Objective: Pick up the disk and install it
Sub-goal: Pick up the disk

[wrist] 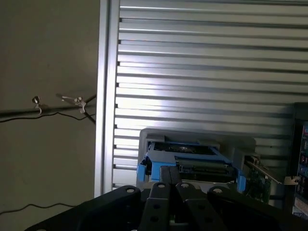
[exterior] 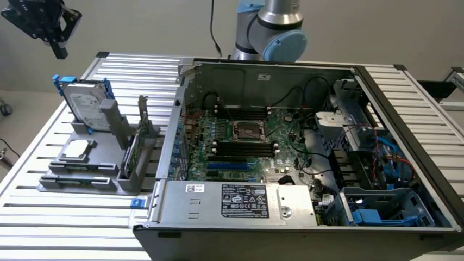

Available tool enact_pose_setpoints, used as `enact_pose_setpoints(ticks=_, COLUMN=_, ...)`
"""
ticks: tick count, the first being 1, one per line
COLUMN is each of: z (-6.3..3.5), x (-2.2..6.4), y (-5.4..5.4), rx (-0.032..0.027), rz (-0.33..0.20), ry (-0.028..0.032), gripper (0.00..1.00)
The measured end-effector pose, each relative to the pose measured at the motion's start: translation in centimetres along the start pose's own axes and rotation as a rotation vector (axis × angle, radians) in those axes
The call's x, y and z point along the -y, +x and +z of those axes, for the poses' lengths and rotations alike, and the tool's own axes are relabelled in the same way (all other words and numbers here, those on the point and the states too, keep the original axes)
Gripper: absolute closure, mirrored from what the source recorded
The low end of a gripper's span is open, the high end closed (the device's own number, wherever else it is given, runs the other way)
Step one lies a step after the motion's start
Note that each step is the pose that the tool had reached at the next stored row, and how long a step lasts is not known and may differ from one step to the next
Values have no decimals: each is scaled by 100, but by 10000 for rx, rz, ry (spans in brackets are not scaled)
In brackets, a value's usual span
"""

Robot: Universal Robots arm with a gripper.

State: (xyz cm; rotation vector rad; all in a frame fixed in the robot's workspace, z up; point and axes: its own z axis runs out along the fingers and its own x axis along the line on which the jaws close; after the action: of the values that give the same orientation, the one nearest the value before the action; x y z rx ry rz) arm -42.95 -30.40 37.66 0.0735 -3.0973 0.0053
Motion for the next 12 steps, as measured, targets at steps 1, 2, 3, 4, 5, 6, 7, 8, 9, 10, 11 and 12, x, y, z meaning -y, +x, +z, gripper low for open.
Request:
enact_pose_setpoints(ticks=1, z=0, x=0, y=0, rx=0, rz=-4, ry=0, gripper=89)
enact_pose_setpoints(ticks=2, z=0, x=0, y=0, rx=1, rz=-6, ry=0, gripper=89)
enact_pose_setpoints(ticks=3, z=0, x=0, y=0, rx=0, rz=-9, ry=0, gripper=89)
enact_pose_setpoints(ticks=4, z=0, x=0, y=0, rx=0, rz=-12, ry=0, gripper=89)
enact_pose_setpoints(ticks=5, z=0, x=0, y=0, rx=0, rz=-16, ry=0, gripper=89)
enact_pose_setpoints(ticks=6, z=0, x=0, y=0, rx=0, rz=-19, ry=1, gripper=89)
enact_pose_setpoints(ticks=7, z=0, x=0, y=0, rx=0, rz=-23, ry=3, gripper=89)
enact_pose_setpoints(ticks=8, z=0, x=-2, y=0, rx=0, rz=-24, ry=15, gripper=89)
enact_pose_setpoints(ticks=9, z=1, x=-4, y=0, rx=-2, rz=-24, ry=52, gripper=89)
enact_pose_setpoints(ticks=10, z=3, x=-3, y=0, rx=-3, rz=-30, ry=64, gripper=89)
enact_pose_setpoints(ticks=11, z=6, x=-1, y=1, rx=-3, rz=-68, ry=65, gripper=89)
enact_pose_setpoints(ticks=12, z=8, x=-1, y=5, rx=-4, rz=-165, ry=70, gripper=89)
